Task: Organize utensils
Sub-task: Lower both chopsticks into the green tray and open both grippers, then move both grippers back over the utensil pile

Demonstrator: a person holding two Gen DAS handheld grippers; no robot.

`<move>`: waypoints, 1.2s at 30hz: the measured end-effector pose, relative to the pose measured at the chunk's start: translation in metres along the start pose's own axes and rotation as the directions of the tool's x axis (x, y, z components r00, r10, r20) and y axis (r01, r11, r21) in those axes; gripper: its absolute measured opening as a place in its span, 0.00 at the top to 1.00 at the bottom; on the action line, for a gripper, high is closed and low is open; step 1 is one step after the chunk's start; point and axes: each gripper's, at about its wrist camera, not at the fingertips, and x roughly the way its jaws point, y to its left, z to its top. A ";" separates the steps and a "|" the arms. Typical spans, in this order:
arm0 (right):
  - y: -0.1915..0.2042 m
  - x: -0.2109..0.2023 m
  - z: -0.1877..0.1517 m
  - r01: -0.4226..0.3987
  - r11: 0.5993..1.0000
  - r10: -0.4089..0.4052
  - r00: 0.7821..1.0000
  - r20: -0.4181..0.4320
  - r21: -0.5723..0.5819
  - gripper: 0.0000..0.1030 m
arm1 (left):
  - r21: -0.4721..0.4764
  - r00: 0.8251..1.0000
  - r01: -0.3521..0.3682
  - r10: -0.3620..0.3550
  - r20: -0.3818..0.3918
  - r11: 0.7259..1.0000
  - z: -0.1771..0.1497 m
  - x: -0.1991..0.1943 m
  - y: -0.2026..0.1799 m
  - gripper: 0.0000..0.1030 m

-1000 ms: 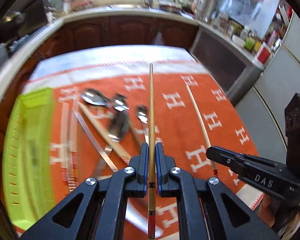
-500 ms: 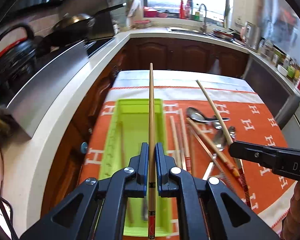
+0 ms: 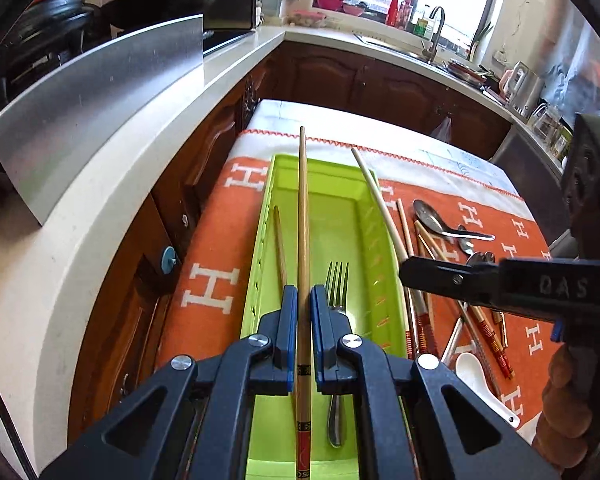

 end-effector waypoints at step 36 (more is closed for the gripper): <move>-0.025 -0.090 -0.052 0.140 0.980 -0.120 0.983 0.138 -0.142 0.92 | -0.076 0.988 -0.128 0.134 0.076 0.989 -0.021 -0.060 -0.026 0.16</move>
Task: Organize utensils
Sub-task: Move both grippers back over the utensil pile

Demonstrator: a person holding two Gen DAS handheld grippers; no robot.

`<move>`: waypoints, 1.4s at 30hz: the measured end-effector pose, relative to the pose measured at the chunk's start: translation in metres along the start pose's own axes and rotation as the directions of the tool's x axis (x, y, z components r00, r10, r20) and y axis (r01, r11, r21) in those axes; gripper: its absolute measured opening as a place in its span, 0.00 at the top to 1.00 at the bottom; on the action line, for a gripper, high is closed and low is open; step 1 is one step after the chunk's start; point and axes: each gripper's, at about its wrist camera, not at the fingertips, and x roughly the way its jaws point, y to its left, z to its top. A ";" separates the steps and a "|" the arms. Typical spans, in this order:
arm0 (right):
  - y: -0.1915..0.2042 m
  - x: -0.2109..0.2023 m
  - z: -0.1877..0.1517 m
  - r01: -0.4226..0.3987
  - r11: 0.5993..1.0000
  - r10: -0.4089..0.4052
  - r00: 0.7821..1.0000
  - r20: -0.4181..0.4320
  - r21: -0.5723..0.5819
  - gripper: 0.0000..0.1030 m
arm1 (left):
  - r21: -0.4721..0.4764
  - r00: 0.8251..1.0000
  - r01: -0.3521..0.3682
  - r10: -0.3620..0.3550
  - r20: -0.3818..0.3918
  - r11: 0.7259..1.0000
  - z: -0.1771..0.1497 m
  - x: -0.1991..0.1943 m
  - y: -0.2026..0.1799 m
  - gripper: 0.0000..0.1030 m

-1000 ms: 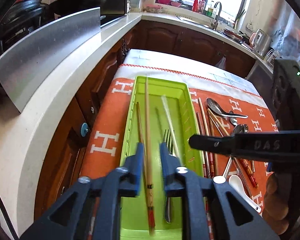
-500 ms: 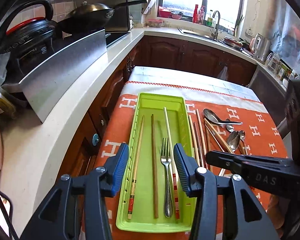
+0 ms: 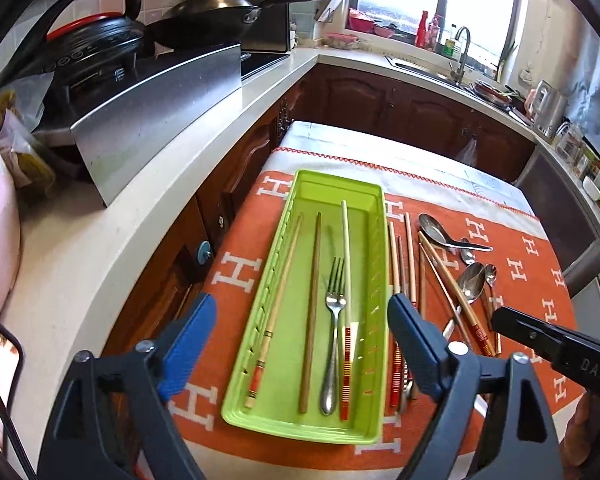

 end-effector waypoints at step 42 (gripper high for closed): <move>-0.134 -0.026 -0.028 0.051 0.995 -0.056 0.997 0.057 0.082 0.92 | -0.017 0.910 0.287 -0.278 -0.308 0.958 -0.021 0.113 -0.138 0.76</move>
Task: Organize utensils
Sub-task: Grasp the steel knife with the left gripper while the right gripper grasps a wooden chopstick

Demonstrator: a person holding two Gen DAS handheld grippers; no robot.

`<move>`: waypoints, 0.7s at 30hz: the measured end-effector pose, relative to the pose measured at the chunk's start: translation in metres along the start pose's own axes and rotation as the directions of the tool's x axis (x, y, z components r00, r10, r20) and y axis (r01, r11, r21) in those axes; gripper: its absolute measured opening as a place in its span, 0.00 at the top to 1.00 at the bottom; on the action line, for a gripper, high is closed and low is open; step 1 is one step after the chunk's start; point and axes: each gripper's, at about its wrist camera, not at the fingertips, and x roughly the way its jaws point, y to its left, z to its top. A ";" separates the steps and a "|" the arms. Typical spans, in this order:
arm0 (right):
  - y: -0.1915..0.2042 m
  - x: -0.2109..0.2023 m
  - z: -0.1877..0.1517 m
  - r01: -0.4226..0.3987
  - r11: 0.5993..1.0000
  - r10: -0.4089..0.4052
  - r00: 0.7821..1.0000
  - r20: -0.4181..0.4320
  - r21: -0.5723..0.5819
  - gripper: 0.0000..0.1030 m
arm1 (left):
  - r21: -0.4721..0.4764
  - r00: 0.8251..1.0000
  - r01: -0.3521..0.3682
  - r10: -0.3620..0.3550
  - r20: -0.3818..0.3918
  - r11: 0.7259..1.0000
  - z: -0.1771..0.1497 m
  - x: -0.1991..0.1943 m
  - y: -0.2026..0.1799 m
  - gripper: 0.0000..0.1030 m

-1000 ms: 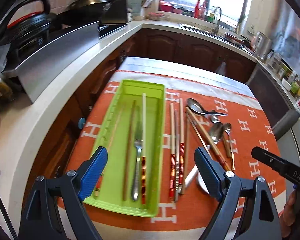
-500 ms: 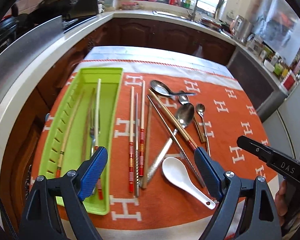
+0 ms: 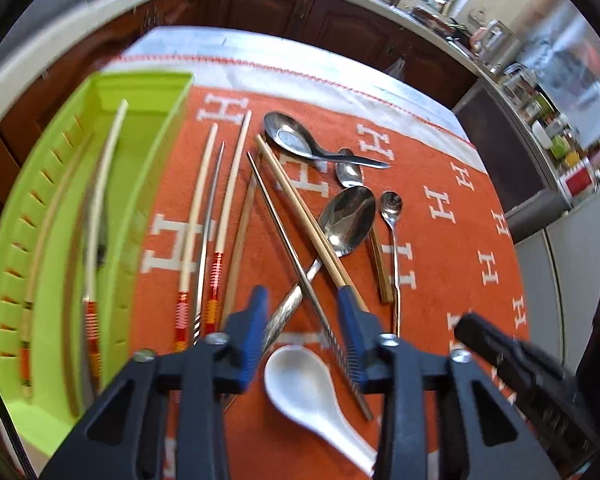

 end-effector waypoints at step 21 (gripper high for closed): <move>-0.011 0.015 0.004 -0.062 0.997 0.060 0.997 -0.041 -0.043 0.92 | -0.088 0.999 0.033 -0.035 -0.020 0.996 0.019 0.053 -0.004 0.95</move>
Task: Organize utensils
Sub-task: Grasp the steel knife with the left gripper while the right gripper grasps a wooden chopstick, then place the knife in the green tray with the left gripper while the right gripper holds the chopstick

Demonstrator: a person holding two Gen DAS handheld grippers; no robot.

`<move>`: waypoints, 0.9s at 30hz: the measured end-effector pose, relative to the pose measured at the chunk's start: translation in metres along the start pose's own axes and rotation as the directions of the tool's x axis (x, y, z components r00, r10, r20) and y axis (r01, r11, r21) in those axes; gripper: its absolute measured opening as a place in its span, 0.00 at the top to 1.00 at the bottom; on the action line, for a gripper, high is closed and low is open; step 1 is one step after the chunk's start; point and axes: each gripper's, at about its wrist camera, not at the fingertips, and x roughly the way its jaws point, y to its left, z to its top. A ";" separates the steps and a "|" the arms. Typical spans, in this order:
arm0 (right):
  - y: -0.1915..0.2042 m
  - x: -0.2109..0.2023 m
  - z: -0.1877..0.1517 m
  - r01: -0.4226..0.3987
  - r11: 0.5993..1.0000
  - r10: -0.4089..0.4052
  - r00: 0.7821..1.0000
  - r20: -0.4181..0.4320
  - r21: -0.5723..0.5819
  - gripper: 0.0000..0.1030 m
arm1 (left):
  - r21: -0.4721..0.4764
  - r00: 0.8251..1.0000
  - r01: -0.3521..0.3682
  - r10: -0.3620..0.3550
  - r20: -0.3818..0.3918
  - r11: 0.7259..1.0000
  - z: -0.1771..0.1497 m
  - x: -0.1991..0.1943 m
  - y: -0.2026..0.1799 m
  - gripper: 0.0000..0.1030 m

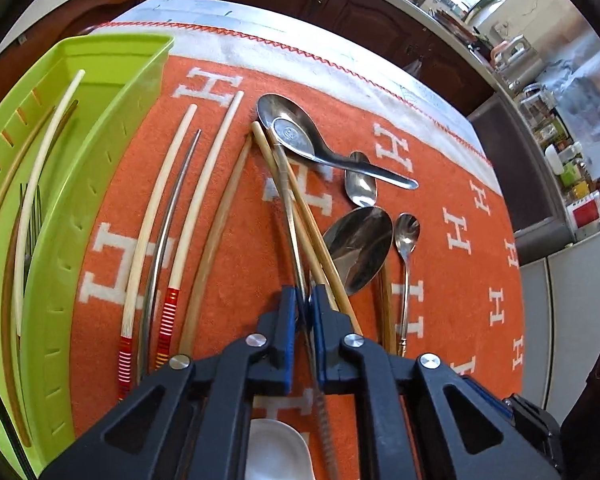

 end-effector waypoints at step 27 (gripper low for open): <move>0.038 0.062 0.010 0.074 0.975 -0.093 0.992 -0.081 -0.207 0.92 | -0.003 0.961 0.193 -0.188 0.201 0.981 0.011 -0.138 0.029 0.97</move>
